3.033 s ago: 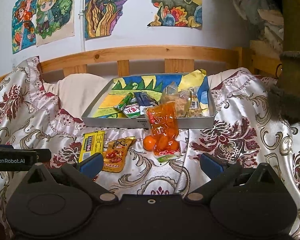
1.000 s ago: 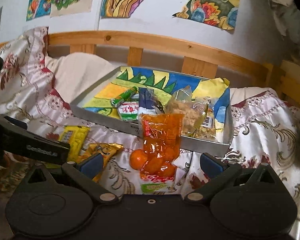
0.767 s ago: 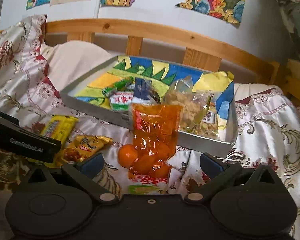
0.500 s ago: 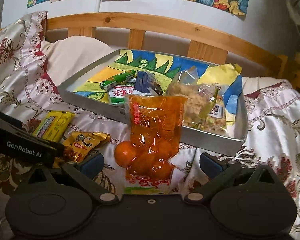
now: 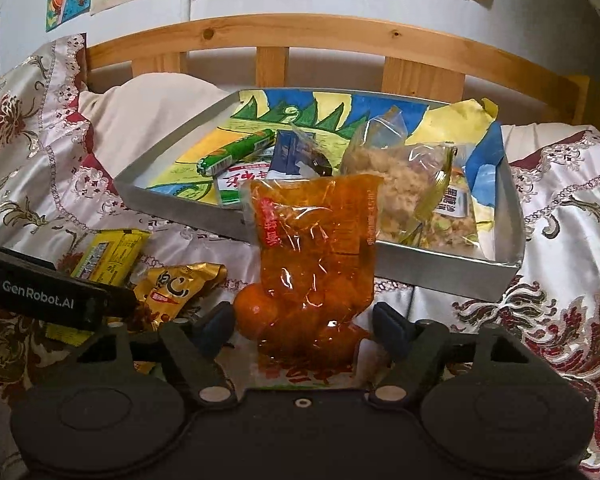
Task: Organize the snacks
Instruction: 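Lower the left tool onto the yellow wafer bar while the right tool approaches the orange jelly bag, then close the left tool on the yellow wafer bar while the right tool grasps the orange jelly bag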
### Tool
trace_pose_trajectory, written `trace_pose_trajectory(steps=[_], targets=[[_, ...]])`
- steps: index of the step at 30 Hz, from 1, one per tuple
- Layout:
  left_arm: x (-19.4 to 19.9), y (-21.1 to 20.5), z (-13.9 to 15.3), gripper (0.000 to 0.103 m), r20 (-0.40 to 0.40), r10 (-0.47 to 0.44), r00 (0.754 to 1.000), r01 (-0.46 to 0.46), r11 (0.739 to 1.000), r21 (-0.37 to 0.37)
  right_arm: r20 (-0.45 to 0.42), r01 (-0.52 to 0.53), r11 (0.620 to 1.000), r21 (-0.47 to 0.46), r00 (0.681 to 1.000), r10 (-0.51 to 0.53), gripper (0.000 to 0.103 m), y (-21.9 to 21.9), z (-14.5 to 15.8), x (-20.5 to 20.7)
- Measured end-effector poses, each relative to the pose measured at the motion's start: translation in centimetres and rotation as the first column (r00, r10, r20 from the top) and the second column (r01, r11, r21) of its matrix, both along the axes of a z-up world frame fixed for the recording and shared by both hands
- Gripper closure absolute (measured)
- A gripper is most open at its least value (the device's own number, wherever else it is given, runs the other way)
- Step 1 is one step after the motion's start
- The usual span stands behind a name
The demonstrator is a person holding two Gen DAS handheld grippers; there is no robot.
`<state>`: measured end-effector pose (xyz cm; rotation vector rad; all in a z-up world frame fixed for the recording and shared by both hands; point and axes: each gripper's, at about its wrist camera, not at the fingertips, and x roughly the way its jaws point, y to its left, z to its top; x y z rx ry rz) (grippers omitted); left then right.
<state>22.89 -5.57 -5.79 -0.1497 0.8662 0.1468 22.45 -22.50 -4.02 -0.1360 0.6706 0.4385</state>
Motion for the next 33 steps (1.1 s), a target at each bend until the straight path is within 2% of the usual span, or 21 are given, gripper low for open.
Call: trace_pose_trajectory(steps=[11,13,17,21,33], targets=[[-0.3,0.2,0.1,0.006,-0.007,0.009,1.000,-0.009,1.000,-0.026,-0.006,0.000,1.000,0.008,1.000,0.000,0.030,0.1,0.0,0.0],[-0.5,0.2,0.2,0.011,-0.004,0.010,1.000,-0.010,0.999,-0.040,-0.005,0.000,1.000,0.007,1.000,0.000,0.031,0.1,0.0,0.0],[-1.2,-0.2,0.3,0.030,0.010,0.010,1.000,-0.009,0.997,-0.071,0.003,-0.005,1.000,-0.009,1.000,0.005,0.033,0.3,0.1,-0.2],[-1.5,-0.9,0.4,0.042,0.007,-0.017,1.000,0.018,0.998,-0.063,0.005,-0.008,1.000,-0.017,1.000,0.008,0.034,0.4,0.1,-0.3],[-2.0,-0.7,0.4,0.047,0.017,-0.002,1.000,0.004,0.994,-0.108,-0.003,-0.011,1.000,-0.010,1.000,0.011,0.040,0.6,0.3,-0.8]])
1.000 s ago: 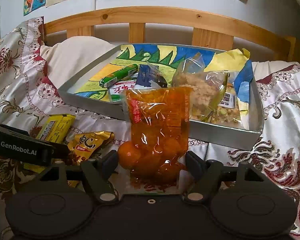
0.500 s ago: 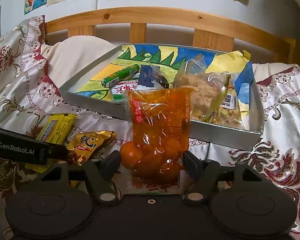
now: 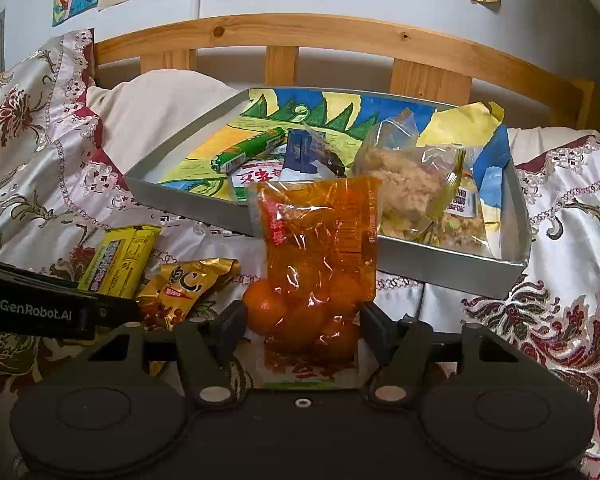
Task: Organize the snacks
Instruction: 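Close the left tool on the yellow wafer bar while the right tool grasps the orange jelly bag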
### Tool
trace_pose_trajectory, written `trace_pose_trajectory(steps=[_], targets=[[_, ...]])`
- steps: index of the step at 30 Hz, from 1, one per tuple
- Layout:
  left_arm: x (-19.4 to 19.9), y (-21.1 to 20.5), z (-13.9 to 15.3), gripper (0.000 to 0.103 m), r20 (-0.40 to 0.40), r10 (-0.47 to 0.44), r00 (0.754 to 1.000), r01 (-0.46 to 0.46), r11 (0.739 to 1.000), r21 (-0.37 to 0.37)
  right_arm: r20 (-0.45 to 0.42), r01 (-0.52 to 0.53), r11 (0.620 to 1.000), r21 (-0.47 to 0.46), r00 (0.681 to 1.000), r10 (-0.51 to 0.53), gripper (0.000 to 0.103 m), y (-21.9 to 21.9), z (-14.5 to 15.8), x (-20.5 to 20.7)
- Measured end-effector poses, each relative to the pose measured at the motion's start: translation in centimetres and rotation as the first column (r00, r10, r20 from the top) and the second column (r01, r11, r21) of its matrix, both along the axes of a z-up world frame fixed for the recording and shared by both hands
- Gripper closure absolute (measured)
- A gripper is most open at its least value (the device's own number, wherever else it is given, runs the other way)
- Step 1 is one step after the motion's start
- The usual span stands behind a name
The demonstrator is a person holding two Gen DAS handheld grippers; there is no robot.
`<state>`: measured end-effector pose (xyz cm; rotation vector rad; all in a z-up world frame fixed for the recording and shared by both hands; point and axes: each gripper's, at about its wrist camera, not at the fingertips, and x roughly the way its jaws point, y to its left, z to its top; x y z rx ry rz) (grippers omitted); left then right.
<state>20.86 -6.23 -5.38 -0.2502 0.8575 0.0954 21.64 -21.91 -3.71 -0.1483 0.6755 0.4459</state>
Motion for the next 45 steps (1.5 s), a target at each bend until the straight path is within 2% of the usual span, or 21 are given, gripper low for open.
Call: trace_pose_trajectory(steps=[4,23,45], targets=[[-0.4,0.0,0.1,0.047,-0.005,-0.003,1.000,0.003,1.000,-0.021,0.005,-0.008,1.000,-0.006,1.000,0.008,0.054,0.1,0.3,-0.4],[-2.9,-0.2,1.2,0.049,-0.011,-0.064,0.998,0.063,0.996,-0.059,0.048,-0.023,0.999,-0.046,0.999,0.025,0.056,0.8,0.8,-2.2],[-5.2,0.1,3.2,0.052,0.048,-0.086,0.995,0.089,0.994,-0.060,0.165,-0.042,0.998,-0.050,0.985,0.049,0.056,1.1,3.3,-4.8]])
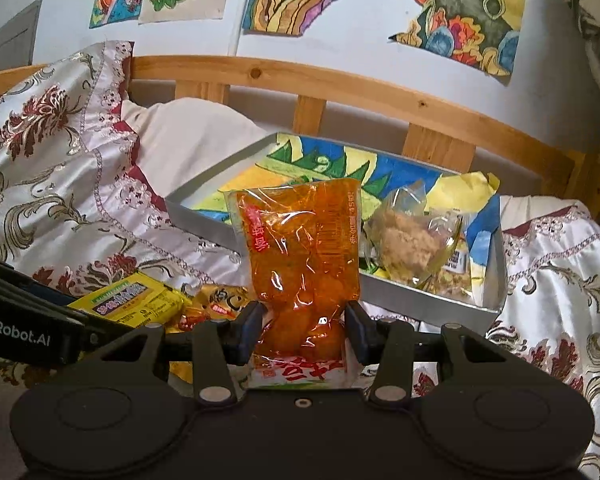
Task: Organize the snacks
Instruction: 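Close the left tool on the yellow wafer bar while the right tool grasps the orange jelly bag, then carry the wafer bar with the left tool while the right tool carries the jelly bag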
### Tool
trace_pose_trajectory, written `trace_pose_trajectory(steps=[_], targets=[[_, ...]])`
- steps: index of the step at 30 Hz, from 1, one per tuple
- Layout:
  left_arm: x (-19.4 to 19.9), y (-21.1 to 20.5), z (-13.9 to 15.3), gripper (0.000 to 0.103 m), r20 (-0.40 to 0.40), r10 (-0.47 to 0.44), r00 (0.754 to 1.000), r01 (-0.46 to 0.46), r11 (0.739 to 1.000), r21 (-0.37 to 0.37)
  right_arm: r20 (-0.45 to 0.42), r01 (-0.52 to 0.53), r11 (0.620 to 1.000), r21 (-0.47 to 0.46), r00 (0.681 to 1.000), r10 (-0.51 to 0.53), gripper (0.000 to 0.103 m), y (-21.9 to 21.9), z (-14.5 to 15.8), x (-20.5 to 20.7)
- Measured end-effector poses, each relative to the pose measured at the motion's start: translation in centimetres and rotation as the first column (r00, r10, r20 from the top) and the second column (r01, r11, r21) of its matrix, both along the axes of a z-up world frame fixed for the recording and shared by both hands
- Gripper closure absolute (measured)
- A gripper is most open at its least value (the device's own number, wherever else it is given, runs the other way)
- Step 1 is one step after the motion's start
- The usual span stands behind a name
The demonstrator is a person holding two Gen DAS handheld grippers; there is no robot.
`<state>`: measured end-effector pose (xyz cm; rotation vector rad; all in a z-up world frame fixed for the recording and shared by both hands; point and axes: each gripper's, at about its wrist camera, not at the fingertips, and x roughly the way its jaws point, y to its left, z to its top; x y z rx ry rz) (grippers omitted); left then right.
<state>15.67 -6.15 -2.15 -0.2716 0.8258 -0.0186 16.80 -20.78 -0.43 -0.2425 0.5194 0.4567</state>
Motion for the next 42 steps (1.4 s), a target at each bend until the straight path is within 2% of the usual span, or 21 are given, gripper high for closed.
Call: trace_pose_trajectory(steps=[5,13,14,16,18,23,26,29,32,33,35,37,42], targets=[[0.0,-0.3,-0.2,0.053,-0.001,-0.013,1.000,0.013,1.000,-0.003,0.024,-0.007,1.000,0.005,1.000,0.007,0.056,0.0,0.4,-0.2],[-0.5,-0.1,0.7,0.056,0.056,0.005,0.998,-0.005,1.000,0.000,0.036,0.006,1.000,0.026,0.999,-0.007,0.056,-0.3,0.8,-0.1],[-0.5,0.0,0.7,0.057,0.060,0.007,0.998,-0.007,1.000,0.000,0.038,0.007,1.000,0.028,0.999,-0.008,0.056,-0.3,0.9,-0.1],[-0.5,-0.1,0.7,0.067,0.058,0.004,0.998,-0.005,1.000,0.012,0.040,0.007,1.000,0.030,0.999,-0.009,0.056,-0.3,0.9,-0.1],[-0.3,-0.2,0.4,0.067,0.040,-0.004,0.999,0.003,1.000,0.017,0.039,0.006,1.000,0.031,0.999,-0.007,0.056,-0.3,0.9,-0.1],[0.4,-0.8,-1.3,0.063,-0.051,-0.036,0.998,0.039,0.997,0.060,0.036,0.006,1.000,0.026,0.999,-0.007,0.056,-0.3,0.9,-0.2],[0.9,-0.8,-1.9,0.047,-0.073,-0.030,0.997,0.036,0.996,0.076,0.036,0.010,1.000,0.027,0.999,-0.011,0.056,-0.3,0.9,-0.1],[1.6,-1.1,-2.1,0.041,-0.081,-0.030,0.996,0.038,0.995,0.091,0.034,0.014,1.000,0.027,0.999,-0.015,0.056,-0.3,0.8,0.0],[2.3,-1.9,-2.7,0.043,-0.104,-0.054,0.993,0.070,0.985,0.159,0.034,0.018,0.999,0.030,0.999,-0.019,0.056,-0.4,0.8,0.1],[2.4,-2.3,-2.9,0.050,-0.108,-0.069,0.992,0.089,0.979,0.186,0.035,0.019,0.999,0.032,0.999,-0.020,0.056,-0.5,0.8,0.1],[2.3,-3.0,-3.0,0.052,-0.098,-0.096,0.991,0.116,0.967,0.226,0.039,0.020,0.999,0.034,0.999,-0.021,0.056,-0.6,0.9,0.1],[2.3,-3.0,-3.0,0.052,-0.100,-0.098,0.990,0.119,0.967,0.224,0.044,0.020,0.999,0.038,0.999,-0.022,0.056,-0.6,1.0,0.1],[2.4,-1.7,-1.9,0.052,-0.097,-0.056,0.994,0.071,0.985,0.156,0.063,0.023,0.999,0.045,0.998,-0.025,0.056,-0.7,1.4,0.0]])
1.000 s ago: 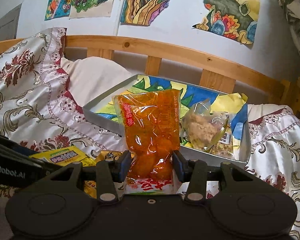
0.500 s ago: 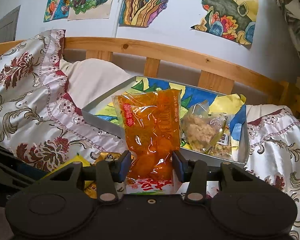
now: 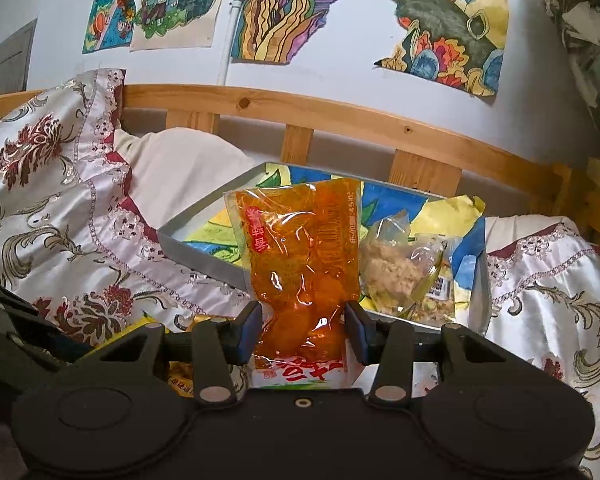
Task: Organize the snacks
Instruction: 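Carry the wafer bar with the left tool while the right tool carries the jelly bag, then open both tools to drop the wafer bar and jelly bag into the tray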
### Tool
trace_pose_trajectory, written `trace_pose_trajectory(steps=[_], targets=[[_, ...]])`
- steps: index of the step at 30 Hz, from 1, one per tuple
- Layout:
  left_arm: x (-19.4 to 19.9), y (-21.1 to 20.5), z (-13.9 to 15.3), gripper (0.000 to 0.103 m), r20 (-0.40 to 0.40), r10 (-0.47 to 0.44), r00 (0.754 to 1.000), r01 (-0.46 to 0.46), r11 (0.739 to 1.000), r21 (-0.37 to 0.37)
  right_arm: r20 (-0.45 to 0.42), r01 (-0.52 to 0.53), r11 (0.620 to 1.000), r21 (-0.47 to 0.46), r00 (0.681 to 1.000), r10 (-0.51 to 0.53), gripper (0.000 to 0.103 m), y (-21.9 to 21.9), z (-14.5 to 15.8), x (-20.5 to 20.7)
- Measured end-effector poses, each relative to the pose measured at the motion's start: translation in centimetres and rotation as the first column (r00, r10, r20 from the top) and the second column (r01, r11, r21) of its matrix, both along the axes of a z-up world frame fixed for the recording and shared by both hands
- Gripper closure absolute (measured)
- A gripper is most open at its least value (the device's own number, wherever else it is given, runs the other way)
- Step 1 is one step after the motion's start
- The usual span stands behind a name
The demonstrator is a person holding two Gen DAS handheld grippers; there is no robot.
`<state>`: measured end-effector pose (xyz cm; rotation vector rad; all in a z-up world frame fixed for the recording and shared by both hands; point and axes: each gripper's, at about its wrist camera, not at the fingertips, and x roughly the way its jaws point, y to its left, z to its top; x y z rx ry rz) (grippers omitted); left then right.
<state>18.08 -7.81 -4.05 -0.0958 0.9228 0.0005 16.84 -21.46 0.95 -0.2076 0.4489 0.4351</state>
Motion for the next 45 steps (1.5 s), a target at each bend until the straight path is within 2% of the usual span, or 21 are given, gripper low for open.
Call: trace_pose_trajectory(steps=[9,13,19,22,27,32,36,42,43,45], targets=[[2.2,0.9,4.6,0.052,0.112,0.041,0.993,-0.036,0.998,-0.049,0.075,0.022,1.000,-0.005,0.997,-0.022,0.056,-0.2,0.6,0.7],[5.1,-0.1,7.3,0.052,0.184,0.021,0.983,-0.012,0.999,-0.046,0.130,0.061,0.998,-0.002,0.990,-0.060,0.056,-0.9,1.1,2.2],[10.5,-2.2,9.6,0.052,0.263,0.027,0.964,-0.001,0.995,-0.098,0.130,0.172,0.983,0.059,0.975,-0.178,0.055,-3.9,1.5,6.1],[13.5,-3.4,9.7,0.052,0.257,0.038,0.966,-0.004,0.991,-0.131,0.068,0.219,0.969,0.111,0.971,-0.228,0.055,-5.8,1.4,8.7],[17.6,-5.1,8.6,0.052,0.222,0.053,0.974,-0.023,0.991,-0.136,-0.061,0.272,0.943,0.193,0.962,-0.266,0.055,-8.0,0.5,12.3],[19.9,-5.8,7.1,0.052,0.186,0.057,0.981,-0.034,0.992,-0.125,-0.110,0.283,0.934,0.217,0.958,-0.265,0.054,-8.8,-0.3,13.9],[20.8,-6.0,6.0,0.052,0.166,0.064,0.984,-0.044,0.992,-0.122,-0.114,0.270,0.938,0.218,0.962,-0.250,0.052,-8.7,-0.4,14.4],[21.1,-6.3,4.9,0.050,0.133,0.082,0.988,-0.067,0.992,-0.110,-0.122,0.270,0.936,0.225,0.961,-0.248,0.035,-8.9,-0.6,14.5],[21.1,-6.2,4.9,0.047,0.134,0.086,0.987,-0.071,0.991,-0.111,-0.120,0.275,0.934,0.227,0.960,-0.253,0.029,-8.9,-0.6,14.5],[20.9,-6.1,5.0,0.034,0.144,0.091,0.985,-0.074,0.990,-0.118,-0.121,0.279,0.931,0.236,0.959,-0.257,0.027,-9.0,-0.6,14.4]])
